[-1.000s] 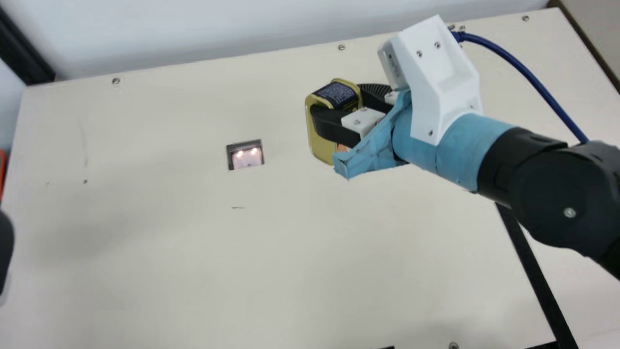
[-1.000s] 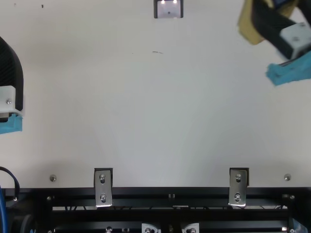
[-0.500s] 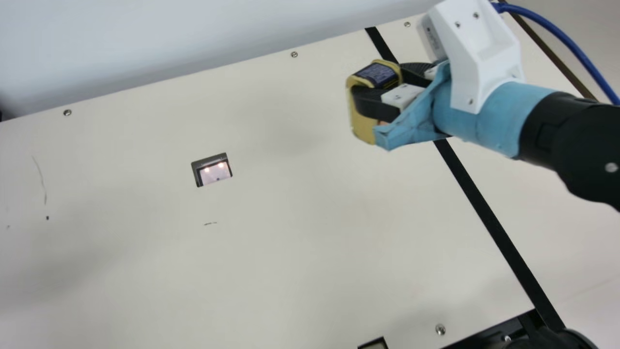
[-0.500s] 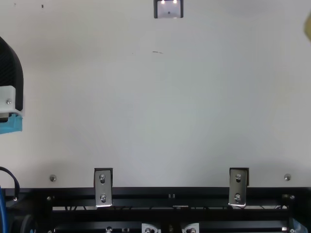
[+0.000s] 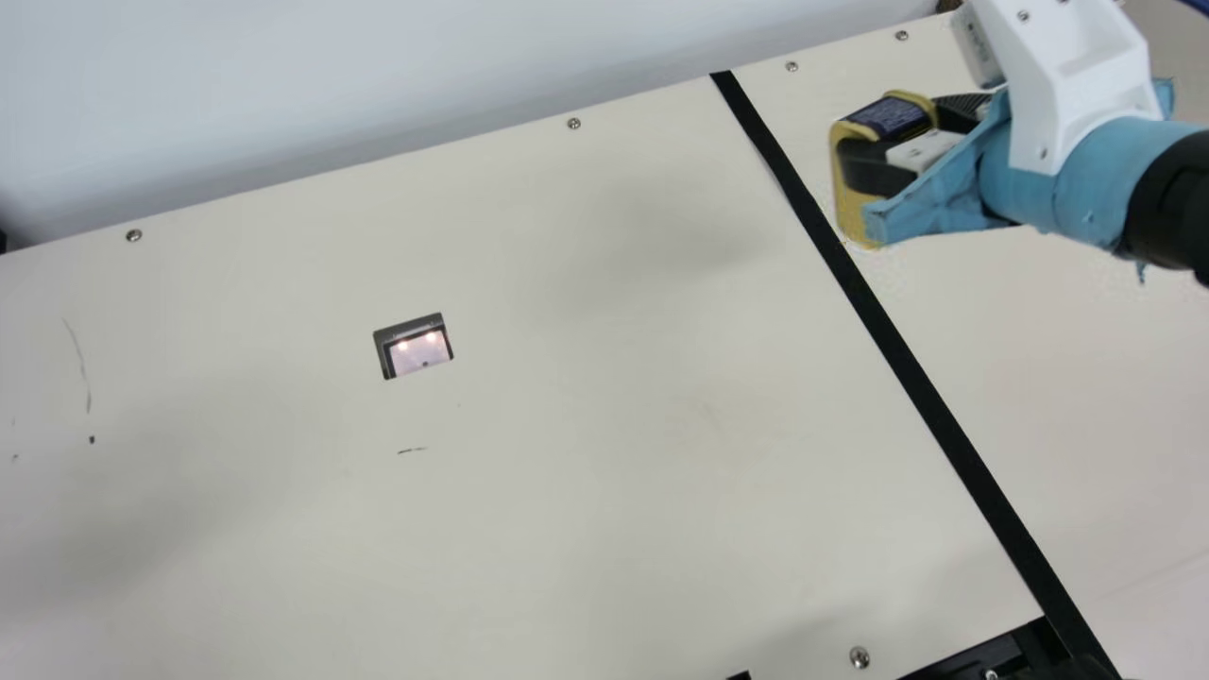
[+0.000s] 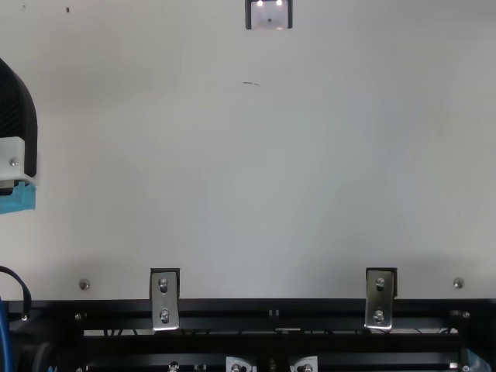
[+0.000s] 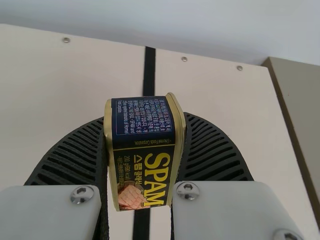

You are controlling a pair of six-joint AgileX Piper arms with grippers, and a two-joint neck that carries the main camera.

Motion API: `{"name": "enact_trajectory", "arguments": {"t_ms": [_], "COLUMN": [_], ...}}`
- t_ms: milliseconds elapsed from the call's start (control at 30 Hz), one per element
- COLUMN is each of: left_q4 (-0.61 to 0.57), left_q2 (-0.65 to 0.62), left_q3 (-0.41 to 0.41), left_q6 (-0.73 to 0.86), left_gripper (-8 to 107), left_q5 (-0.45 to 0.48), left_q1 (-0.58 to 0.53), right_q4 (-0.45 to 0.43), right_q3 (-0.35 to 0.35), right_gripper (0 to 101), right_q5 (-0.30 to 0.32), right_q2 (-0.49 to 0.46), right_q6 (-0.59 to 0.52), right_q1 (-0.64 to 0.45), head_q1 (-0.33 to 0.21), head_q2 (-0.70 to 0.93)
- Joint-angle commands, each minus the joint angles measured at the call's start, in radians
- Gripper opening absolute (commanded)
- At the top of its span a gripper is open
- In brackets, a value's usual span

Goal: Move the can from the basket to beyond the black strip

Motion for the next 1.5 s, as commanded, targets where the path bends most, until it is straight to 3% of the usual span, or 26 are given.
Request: {"name": "enact_trajectory", "arguments": {"t_ms": [0, 333, 733, 1067, 1433, 1467], "left_q4": [0.0, 0.0, 0.0, 0.0, 0.0, 0.0], "left_q2": [0.0, 0.0, 0.0, 0.0, 0.0, 0.0], "left_q3": [0.0, 0.0, 0.0, 0.0, 0.0, 0.0], "left_q6": [0.0, 0.0, 0.0, 0.0, 0.0, 0.0], "left_gripper": [90, 90, 90, 90, 90, 90], "left_q5": [0.0, 0.0, 0.0, 0.0, 0.0, 0.0], "left_q1": [0.0, 0.0, 0.0, 0.0, 0.0, 0.0], "right_q4": [0.004, -0.033, -0.196, -0.263, -0.304, -0.306], "right_q3": [-0.019, -0.113, -0.198, -0.201, -0.182, -0.18], "right_gripper": [0, 0, 0, 0, 0, 15], "right_q5": [0.017, 0.081, 0.157, 0.206, 0.185, 0.182], "right_q2": [0.026, 0.16, 0.281, 0.343, 0.388, 0.391], "right_q6": [-0.053, -0.181, -0.165, -0.12, -0.066, -0.061], "right_q1": [-0.049, -0.168, -0.18, -0.146, -0.124, -0.123], "head_q1": [-0.02, -0.02, -0.02, -0.02, -0.02, -0.02], "head_q2": [-0.006, -0.006, -0.006, -0.006, -0.006, -0.006]}}
